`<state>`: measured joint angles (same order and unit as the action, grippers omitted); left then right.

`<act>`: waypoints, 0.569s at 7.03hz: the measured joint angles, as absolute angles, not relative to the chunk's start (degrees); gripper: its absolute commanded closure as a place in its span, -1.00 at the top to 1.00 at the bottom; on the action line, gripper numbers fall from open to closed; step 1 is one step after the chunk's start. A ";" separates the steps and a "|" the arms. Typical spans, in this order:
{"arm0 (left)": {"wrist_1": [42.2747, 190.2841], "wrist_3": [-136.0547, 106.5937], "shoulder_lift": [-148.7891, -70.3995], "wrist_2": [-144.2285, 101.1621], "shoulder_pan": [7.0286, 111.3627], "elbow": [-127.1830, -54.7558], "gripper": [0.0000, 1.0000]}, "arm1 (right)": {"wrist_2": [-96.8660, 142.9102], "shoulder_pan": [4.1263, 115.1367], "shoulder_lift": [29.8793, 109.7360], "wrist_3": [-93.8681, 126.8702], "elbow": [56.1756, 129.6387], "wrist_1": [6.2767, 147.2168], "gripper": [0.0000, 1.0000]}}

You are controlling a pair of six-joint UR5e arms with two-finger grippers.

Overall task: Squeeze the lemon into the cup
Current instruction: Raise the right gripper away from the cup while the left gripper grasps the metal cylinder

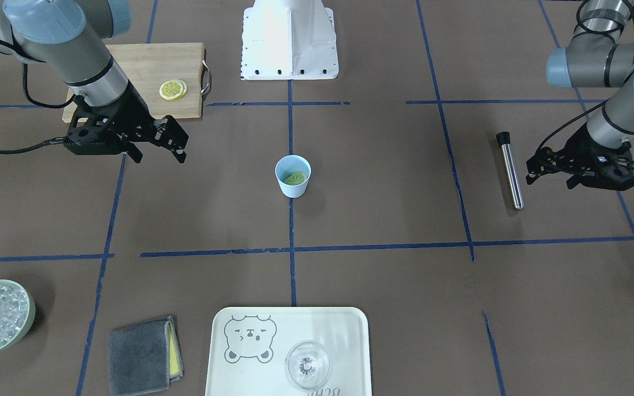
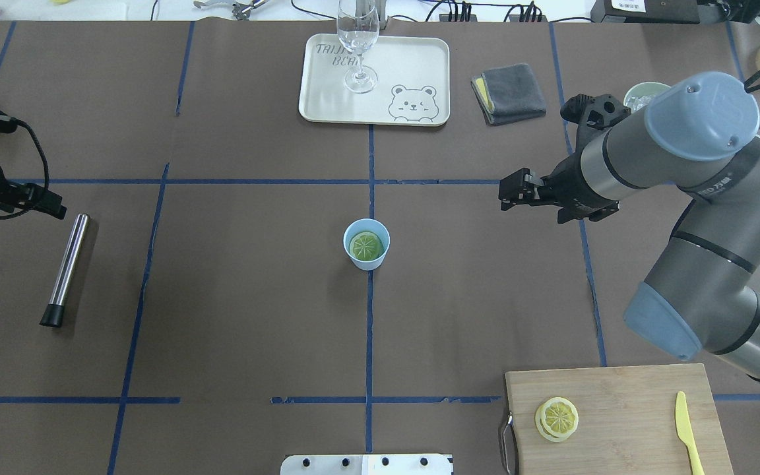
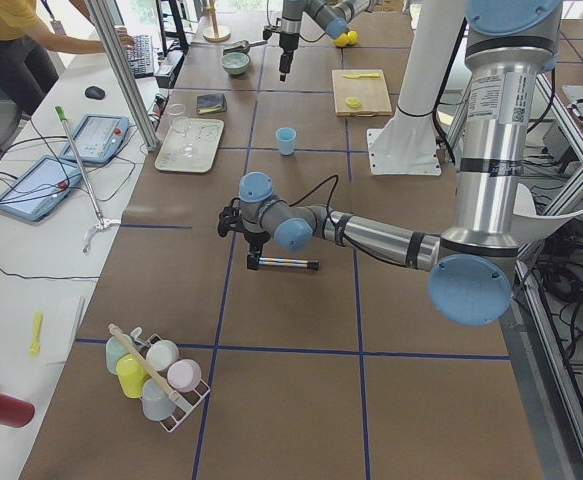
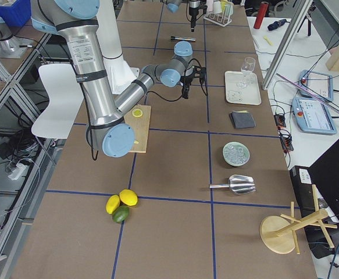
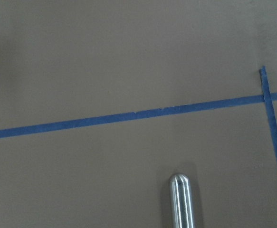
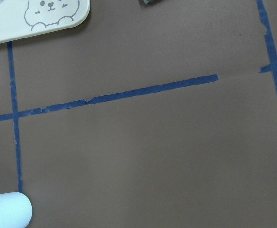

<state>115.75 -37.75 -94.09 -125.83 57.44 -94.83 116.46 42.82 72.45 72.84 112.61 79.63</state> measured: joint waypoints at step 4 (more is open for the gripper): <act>116.12 -37.90 -97.66 -124.52 53.14 -89.03 0.65 | 116.38 42.74 73.25 72.56 112.88 79.63 1.00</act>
<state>116.12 -37.90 -97.66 -124.52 53.14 -89.03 116.38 42.74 73.25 72.56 112.88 79.63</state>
